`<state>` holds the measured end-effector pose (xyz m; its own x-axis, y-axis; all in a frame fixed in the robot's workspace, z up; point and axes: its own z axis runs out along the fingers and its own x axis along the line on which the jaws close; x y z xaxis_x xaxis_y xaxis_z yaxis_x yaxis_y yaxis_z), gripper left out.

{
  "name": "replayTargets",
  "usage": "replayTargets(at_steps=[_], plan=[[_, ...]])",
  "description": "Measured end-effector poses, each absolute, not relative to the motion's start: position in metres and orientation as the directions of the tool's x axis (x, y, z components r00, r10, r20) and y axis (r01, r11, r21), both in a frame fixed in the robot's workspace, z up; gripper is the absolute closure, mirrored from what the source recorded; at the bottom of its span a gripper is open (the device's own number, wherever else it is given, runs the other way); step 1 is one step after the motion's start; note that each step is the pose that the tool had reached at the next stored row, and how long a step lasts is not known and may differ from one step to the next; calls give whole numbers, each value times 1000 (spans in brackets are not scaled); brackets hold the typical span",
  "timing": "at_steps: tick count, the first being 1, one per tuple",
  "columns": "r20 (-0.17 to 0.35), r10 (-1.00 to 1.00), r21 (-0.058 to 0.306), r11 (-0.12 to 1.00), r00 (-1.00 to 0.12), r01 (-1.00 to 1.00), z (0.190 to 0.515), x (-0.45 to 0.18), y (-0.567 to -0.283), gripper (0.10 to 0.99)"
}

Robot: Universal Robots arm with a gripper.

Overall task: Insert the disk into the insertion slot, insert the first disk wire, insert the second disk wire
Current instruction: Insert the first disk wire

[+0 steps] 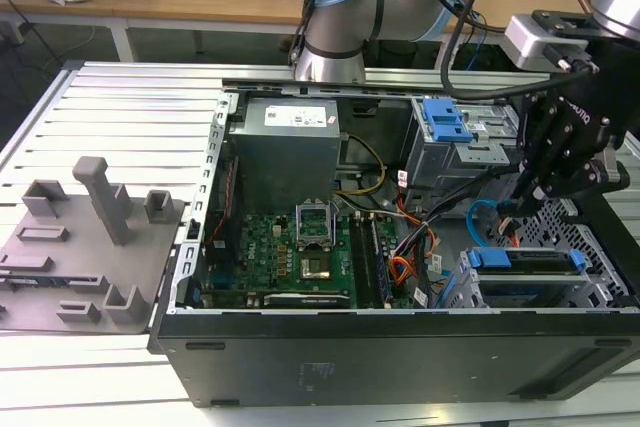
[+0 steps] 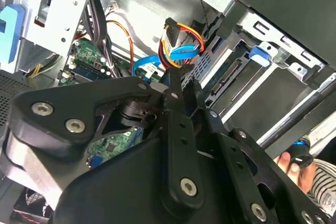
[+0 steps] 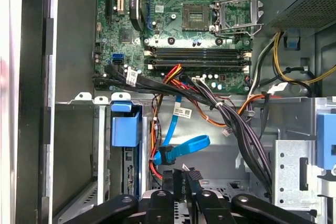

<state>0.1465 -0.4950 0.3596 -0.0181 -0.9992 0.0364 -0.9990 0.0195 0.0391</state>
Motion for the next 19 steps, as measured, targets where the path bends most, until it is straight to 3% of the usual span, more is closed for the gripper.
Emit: replayTargets(at_steps=[12, 14, 19], plan=[[76, -997, 39, 21, -18, -999, 347, 146, -491, 843], [76, -997, 39, 21, -18, -999, 347, 146, -491, 918], [77, -997, 39, 21, -18, -999, 347, 146, -491, 922]])
